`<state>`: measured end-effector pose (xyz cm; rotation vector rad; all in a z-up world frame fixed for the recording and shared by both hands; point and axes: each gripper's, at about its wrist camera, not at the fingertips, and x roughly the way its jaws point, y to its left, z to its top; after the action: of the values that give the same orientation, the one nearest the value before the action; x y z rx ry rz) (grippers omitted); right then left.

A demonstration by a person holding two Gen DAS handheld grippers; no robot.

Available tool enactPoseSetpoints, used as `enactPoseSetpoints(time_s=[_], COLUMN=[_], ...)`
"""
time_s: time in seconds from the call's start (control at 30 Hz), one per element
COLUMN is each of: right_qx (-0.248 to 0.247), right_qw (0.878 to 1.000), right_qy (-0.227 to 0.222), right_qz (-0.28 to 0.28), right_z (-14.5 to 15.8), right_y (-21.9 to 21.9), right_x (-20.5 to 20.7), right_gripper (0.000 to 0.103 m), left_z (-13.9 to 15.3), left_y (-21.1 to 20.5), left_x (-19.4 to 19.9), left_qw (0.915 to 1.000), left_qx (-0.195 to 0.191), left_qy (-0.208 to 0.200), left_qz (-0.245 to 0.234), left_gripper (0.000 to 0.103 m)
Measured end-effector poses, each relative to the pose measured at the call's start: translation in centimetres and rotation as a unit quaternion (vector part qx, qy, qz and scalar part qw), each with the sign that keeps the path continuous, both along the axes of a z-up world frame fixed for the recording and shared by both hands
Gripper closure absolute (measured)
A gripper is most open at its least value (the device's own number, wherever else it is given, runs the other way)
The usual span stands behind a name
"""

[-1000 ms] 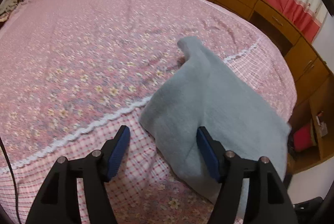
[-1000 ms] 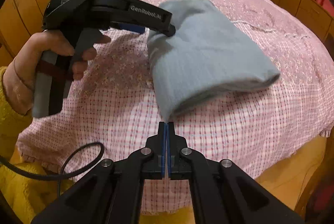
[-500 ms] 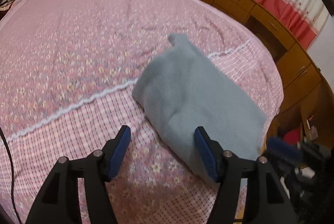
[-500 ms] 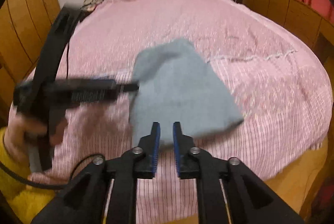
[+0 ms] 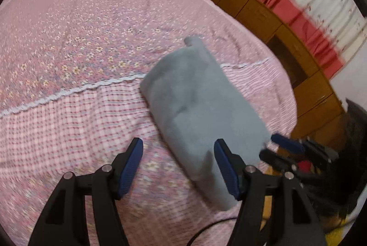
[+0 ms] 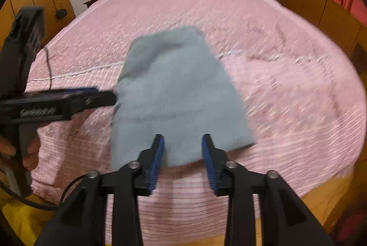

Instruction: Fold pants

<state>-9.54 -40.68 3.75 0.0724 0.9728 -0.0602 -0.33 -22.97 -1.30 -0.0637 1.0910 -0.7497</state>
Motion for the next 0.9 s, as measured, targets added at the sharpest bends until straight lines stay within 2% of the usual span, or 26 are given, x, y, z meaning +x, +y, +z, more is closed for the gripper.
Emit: enactPoseSetpoints(time_s=[0.03,0.07,0.1,0.2,0.3,0.5,0.63,0.67,0.7,0.83,0.87,0.9], right_qx=[-0.002,-0.002,0.001,0.004,0.012,0.034,0.086,0.101,0.125,0.203,0.205,0.191], right_qw=[1.000,1.000,1.000,1.000,1.000,0.998,0.994,0.992,0.989,0.975,0.975,0.977], right_qy=[-0.002,-0.002,-0.002,0.000,0.018,0.053,0.060,0.066,0.074,0.089,0.090,0.087], right_qz=[0.000,0.000,0.002,0.007,0.022,0.028,0.025,0.026,0.023,0.013,0.013,0.020], right_z=[0.6,1.0,1.4,1.5,0.5,-2.7,-4.4,-4.9,-5.7,-7.5,-7.5,-7.0], right_y=[-0.6,-0.8,-1.1,-3.2,-4.0,-5.0,-6.4,-6.8,-7.5,-9.5,-9.5,-9.0], right_x=[0.3,0.5,0.8,2.8,4.7,7.0,7.7,8.0,8.1,8.3,8.3,8.1], right_gripper=[0.050,0.040,0.038,0.038,0.038,0.038,0.037,0.033,0.029,0.028,0.028,0.034], left_z=[0.0,-0.1,-0.3,-1.1,-1.8,-3.0,-4.1,-4.3,-4.6,-5.2,-5.3,-5.4], left_y=[-0.1,-0.2,-0.6,-1.6,-2.1,-4.1,-5.5,-5.8,-6.1,-7.1,-7.5,-7.6], left_x=[-0.2,-0.4,-0.6,-0.5,0.0,0.9,1.7,1.8,1.9,2.3,2.4,2.4], left_qw=[1.0000,1.0000,1.0000,0.9998,0.9997,0.9994,0.9990,0.9990,0.9990,0.9986,0.9986,0.9986], left_qx=[-0.003,-0.003,-0.002,0.014,0.013,0.016,0.018,0.020,0.024,0.024,0.024,0.024], left_qy=[0.003,0.003,0.004,0.012,0.018,0.019,0.025,0.023,0.020,0.023,0.023,0.023], left_qz=[0.001,0.001,0.001,0.006,0.013,0.022,0.031,0.032,0.034,0.042,0.042,0.042], left_gripper=[0.035,0.035,0.035,0.035,0.035,0.033,0.031,0.030,0.029,0.026,0.026,0.027])
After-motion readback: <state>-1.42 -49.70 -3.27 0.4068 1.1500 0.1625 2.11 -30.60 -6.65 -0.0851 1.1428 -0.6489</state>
